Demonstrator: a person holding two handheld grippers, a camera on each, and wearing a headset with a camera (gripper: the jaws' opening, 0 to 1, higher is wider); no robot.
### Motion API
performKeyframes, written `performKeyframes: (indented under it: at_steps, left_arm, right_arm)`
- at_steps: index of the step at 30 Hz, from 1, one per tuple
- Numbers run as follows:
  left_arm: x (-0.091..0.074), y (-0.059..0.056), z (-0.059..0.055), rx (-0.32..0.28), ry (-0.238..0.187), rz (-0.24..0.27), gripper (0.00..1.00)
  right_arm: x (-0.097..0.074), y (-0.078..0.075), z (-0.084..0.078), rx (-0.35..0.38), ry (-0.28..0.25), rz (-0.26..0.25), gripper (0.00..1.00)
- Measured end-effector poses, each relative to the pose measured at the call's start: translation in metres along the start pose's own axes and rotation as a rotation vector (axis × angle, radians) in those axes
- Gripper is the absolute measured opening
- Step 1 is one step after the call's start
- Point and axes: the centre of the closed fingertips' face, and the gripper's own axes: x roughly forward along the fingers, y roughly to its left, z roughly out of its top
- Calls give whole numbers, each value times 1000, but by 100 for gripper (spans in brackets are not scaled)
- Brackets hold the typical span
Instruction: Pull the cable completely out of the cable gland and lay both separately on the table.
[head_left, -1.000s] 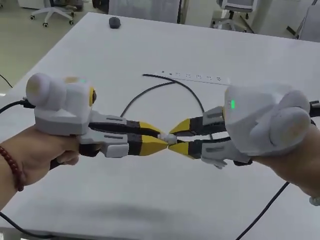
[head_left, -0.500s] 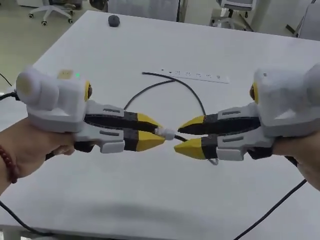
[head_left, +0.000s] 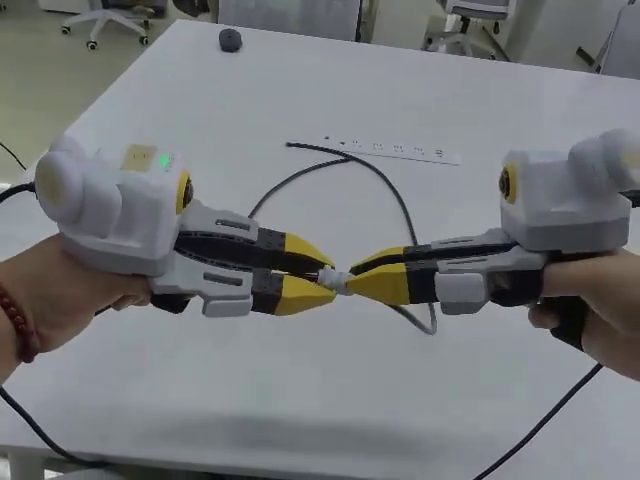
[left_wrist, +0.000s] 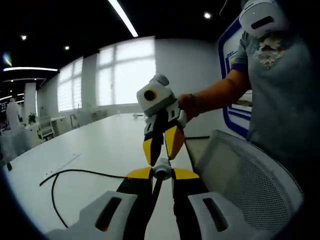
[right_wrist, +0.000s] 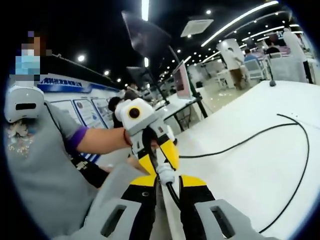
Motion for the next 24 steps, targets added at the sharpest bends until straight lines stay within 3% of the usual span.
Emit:
performKeyframes:
  at_steps: [8,11,13,17,19,24]
  left_arm:
    - [0,-4,3,27,-10,-7,15]
    - [0,-7,4,38,-15,-15,15]
    - [0,-7,3,41,-13,-16,15]
    - [0,-9,4,62,-19,-21,15]
    - [1,-11,2,80,-11,-27,15]
    - [2,-15,6,100,-19,-50,15]
  right_arm:
    - [5,4,-3,104,-11,75,11]
    - [5,9,-3,179,-23,123,9]
    - [5,7,-4,166,-20,115,9]
    - [6,8,-7,250,0,137,9]
    - [6,9,-8,208,9,142,9]
    - [4,13,-10,237,41,184,9]
